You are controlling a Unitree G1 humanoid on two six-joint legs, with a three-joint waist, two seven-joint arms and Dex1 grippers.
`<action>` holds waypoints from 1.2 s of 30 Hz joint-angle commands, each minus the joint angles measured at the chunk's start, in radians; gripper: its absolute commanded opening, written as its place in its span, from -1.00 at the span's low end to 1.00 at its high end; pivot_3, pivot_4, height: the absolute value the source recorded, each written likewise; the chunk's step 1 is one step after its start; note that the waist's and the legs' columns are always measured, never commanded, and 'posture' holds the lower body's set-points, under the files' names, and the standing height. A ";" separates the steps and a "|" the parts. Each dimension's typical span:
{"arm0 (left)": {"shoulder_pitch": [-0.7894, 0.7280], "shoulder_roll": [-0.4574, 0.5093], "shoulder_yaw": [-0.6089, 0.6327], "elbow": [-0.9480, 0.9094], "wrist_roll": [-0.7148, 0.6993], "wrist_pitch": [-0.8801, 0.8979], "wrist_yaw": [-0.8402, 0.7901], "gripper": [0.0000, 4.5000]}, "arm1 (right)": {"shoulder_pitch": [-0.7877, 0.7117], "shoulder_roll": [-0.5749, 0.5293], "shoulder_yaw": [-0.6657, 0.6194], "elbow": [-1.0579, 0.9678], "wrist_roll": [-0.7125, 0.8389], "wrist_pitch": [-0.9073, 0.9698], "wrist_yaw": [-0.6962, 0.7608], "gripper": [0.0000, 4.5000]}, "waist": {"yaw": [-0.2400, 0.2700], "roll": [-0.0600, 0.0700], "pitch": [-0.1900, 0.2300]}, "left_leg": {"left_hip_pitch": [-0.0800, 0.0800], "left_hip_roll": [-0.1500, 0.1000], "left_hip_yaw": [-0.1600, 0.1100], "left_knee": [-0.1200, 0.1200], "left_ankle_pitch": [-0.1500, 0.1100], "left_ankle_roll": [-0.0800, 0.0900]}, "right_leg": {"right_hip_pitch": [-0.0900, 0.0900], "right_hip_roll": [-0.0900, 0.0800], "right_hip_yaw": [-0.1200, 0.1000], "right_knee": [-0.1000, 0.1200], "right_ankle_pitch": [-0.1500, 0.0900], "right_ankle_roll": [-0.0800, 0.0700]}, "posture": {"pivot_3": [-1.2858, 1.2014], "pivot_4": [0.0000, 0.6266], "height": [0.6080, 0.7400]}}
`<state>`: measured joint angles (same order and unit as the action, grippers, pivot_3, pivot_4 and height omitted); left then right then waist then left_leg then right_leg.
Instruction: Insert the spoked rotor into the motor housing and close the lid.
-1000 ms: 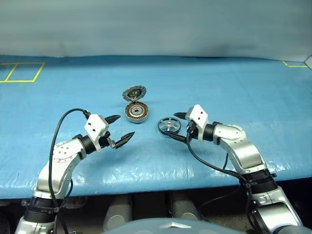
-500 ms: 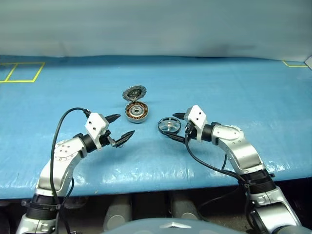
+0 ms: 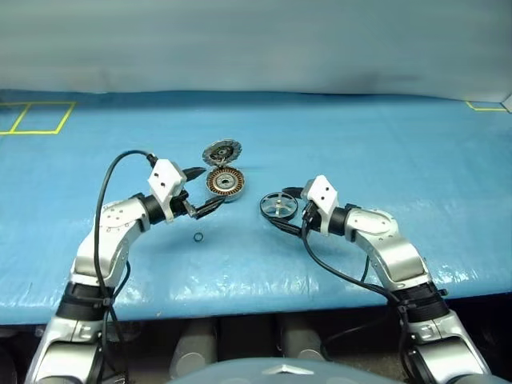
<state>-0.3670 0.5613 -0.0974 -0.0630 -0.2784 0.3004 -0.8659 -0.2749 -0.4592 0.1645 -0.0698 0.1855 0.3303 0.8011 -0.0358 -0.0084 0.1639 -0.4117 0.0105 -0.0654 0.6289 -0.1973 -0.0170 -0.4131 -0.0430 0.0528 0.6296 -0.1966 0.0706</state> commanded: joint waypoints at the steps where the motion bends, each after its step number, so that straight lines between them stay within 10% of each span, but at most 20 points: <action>1: -0.130 0.068 -0.128 0.084 0.119 -0.029 -0.130 1.00 | 0.004 0.010 -0.015 -0.047 0.008 -0.027 -0.014 0.99 | 0.000 0.000 0.000 | 0.000 0.000 0.000 0.000 0.000 0.000 | 0.000 0.000 0.000 0.000 0.000 0.000 | 0.03 -0.52 1.00; 16: -0.632 0.100 -0.436 0.586 0.475 -0.367 -0.493 1.00 | 0.028 0.015 -0.019 -0.064 -0.004 -0.054 -0.048 0.99 | -0.001 -0.001 0.000 | -0.002 0.000 0.000 0.000 0.000 0.001 | -0.001 0.001 0.001 0.000 0.000 0.000 | 0.03 -0.52 1.00; 36: -0.889 -0.068 -0.462 1.116 0.634 -0.647 -0.545 1.00 | 0.090 0.034 -0.033 -0.114 -0.008 -0.068 -0.111 0.99 | -0.001 -0.005 0.003 | -0.004 0.000 0.000 0.001 -0.001 0.002 | -0.002 0.001 0.001 0.000 0.000 0.001 | 0.03 -0.52 1.00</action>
<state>-1.2268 0.4946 -0.5775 1.0344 0.3479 -0.3248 -1.4310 -0.1898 -0.4264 0.1496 -0.1396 0.1680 0.2843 0.6950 -0.0367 -0.0135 0.1673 -0.4153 0.0101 -0.0654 0.6295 -0.1982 -0.0151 -0.4155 -0.0422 0.0543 0.6294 -0.1962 0.0722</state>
